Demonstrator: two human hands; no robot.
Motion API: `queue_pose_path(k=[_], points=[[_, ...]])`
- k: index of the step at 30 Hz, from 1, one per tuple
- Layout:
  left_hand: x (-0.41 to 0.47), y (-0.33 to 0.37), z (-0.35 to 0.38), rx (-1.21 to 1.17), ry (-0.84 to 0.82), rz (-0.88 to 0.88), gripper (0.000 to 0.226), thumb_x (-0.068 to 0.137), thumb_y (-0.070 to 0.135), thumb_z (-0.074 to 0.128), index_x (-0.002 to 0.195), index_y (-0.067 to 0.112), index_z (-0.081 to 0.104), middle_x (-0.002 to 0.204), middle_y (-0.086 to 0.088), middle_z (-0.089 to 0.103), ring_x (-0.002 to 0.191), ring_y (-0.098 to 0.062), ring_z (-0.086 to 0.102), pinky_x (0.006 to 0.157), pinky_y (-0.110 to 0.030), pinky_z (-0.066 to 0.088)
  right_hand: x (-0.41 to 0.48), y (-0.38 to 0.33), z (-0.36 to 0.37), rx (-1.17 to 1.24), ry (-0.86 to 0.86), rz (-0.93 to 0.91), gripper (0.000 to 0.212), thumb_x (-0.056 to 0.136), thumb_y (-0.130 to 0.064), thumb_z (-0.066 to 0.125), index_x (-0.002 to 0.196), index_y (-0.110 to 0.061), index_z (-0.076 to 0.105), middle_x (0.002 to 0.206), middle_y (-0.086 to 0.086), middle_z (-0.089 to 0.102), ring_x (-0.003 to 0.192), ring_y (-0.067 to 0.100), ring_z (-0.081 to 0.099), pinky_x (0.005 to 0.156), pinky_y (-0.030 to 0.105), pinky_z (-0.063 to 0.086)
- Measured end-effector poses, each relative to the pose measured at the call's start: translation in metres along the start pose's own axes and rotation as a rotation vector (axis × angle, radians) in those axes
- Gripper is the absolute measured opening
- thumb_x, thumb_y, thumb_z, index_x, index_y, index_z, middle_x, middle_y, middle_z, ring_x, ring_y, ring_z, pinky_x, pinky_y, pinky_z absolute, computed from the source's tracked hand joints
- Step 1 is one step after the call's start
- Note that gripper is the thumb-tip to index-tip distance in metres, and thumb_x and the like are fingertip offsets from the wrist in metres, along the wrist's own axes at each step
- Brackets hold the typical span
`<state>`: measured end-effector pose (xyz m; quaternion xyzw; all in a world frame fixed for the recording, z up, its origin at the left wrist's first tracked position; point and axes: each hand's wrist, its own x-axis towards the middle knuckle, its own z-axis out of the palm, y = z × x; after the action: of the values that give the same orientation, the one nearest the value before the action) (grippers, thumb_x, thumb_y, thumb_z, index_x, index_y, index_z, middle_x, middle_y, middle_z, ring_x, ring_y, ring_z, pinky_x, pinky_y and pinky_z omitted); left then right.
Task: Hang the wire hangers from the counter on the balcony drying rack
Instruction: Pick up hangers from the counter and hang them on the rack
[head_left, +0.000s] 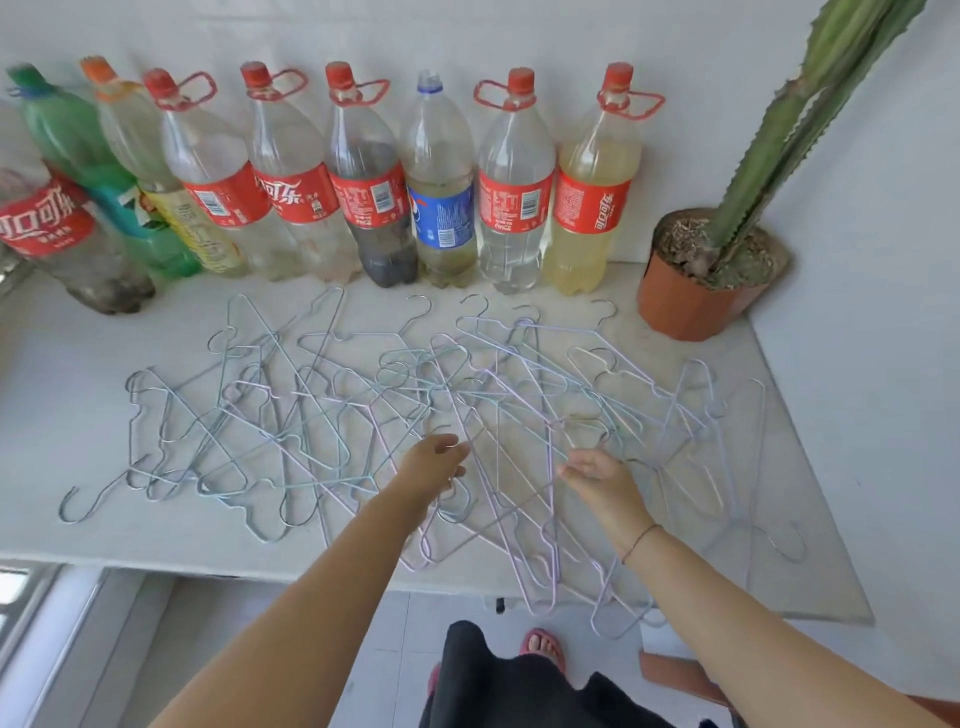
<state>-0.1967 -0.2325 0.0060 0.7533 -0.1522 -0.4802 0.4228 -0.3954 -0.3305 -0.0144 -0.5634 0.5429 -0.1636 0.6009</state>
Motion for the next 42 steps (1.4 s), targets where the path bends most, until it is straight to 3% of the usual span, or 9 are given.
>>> queue_pose_path(k=[4, 8, 14, 19, 22, 26, 31, 38, 42], points=[[-0.008, 0.012, 0.003, -0.083, -0.042, 0.037, 0.025, 0.096, 0.017, 0.05, 0.114, 0.005, 0.062, 0.076, -0.002, 0.06, 0.058, -0.012, 0.048, 0.045, -0.015, 0.033, -0.004, 0.0, -0.002, 0.04, 0.011, -0.012, 0.024, 0.083, -0.016, 0.067, 0.105, -0.013, 0.06, 0.111, 0.008, 0.064, 0.106, 0.019, 0.059, 0.095, 0.031, 0.045], [-0.021, 0.026, 0.0, -0.195, -0.092, 0.068, 0.021, 0.095, 0.013, 0.051, 0.109, 0.007, 0.066, 0.068, 0.001, 0.053, 0.048, -0.006, 0.041, 0.039, -0.012, 0.027, -0.008, -0.007, 0.0, 0.093, 0.031, -0.025, 0.024, 0.075, -0.023, 0.071, 0.097, -0.021, 0.063, 0.109, 0.007, 0.066, 0.106, 0.021, 0.06, 0.1, 0.041, 0.046], [-0.05, 0.037, -0.045, -0.424, -0.18, 0.139, 0.016, 0.095, 0.007, 0.049, 0.096, 0.011, 0.065, 0.066, 0.003, 0.056, 0.05, -0.005, 0.05, 0.051, -0.015, 0.039, -0.01, -0.038, 0.03, 0.252, 0.008, -0.08, 0.02, 0.085, -0.01, 0.062, 0.104, -0.011, 0.062, 0.1, 0.008, 0.064, 0.091, 0.02, 0.059, 0.079, 0.03, 0.048], [-0.071, 0.023, -0.123, -0.541, -0.02, 0.176, 0.015, 0.096, 0.007, 0.046, 0.095, 0.012, 0.06, 0.067, 0.003, 0.051, 0.048, -0.006, 0.041, 0.044, -0.015, 0.031, -0.009, -0.071, 0.086, 0.204, -0.106, -0.17, 0.013, 0.084, -0.007, 0.062, 0.09, -0.018, 0.062, 0.091, 0.008, 0.064, 0.083, 0.019, 0.057, 0.071, 0.025, 0.044], [-0.076, 0.006, -0.168, -0.552, 0.136, 0.197, 0.022, 0.098, 0.012, 0.043, 0.098, 0.018, 0.064, 0.057, 0.008, 0.044, 0.042, -0.003, 0.033, 0.039, -0.013, 0.024, -0.001, -0.078, 0.123, -0.027, -0.238, -0.266, 0.013, 0.083, -0.008, 0.064, 0.089, -0.02, 0.066, 0.091, 0.003, 0.066, 0.086, 0.016, 0.059, 0.078, 0.023, 0.045], [-0.088, -0.015, -0.208, -0.558, 0.267, 0.219, 0.023, 0.099, 0.013, 0.042, 0.102, 0.02, 0.064, 0.053, 0.01, 0.043, 0.041, -0.003, 0.033, 0.039, -0.013, 0.024, 0.015, -0.084, 0.164, -0.543, -0.451, -0.458, 0.027, 0.081, -0.01, 0.066, 0.107, -0.01, 0.068, 0.104, 0.006, 0.066, 0.092, 0.014, 0.058, 0.083, 0.018, 0.042], [-0.099, -0.04, -0.225, -0.602, 0.348, 0.205, 0.024, 0.098, 0.009, 0.043, 0.1, 0.017, 0.065, 0.062, 0.006, 0.049, 0.05, -0.004, 0.045, 0.049, -0.015, 0.035, 0.034, -0.09, 0.198, -1.231, -0.552, -0.627, 0.033, 0.081, -0.037, 0.063, 0.113, -0.032, 0.065, 0.12, -0.004, 0.06, 0.119, 0.02, 0.047, 0.101, 0.034, 0.033], [-0.114, -0.061, -0.224, -0.67, 0.44, 0.158, 0.025, 0.097, 0.008, 0.043, 0.098, 0.017, 0.066, 0.063, 0.004, 0.051, 0.055, -0.008, 0.047, 0.051, -0.017, 0.036, 0.029, -0.084, 0.223, -1.403, -0.546, -0.703, 0.026, 0.075, -0.052, 0.063, 0.088, -0.031, 0.072, 0.098, -0.007, 0.061, 0.113, 0.019, 0.044, 0.085, 0.034, 0.027], [-0.127, -0.067, -0.214, -0.699, 0.492, 0.157, 0.026, 0.098, 0.008, 0.042, 0.097, 0.016, 0.066, 0.064, 0.004, 0.052, 0.057, -0.009, 0.047, 0.052, -0.018, 0.036, 0.032, -0.081, 0.225, -1.385, -0.534, -0.741, 0.019, 0.079, -0.042, 0.061, 0.082, -0.028, 0.072, 0.098, -0.009, 0.064, 0.11, 0.019, 0.046, 0.079, 0.031, 0.021]])
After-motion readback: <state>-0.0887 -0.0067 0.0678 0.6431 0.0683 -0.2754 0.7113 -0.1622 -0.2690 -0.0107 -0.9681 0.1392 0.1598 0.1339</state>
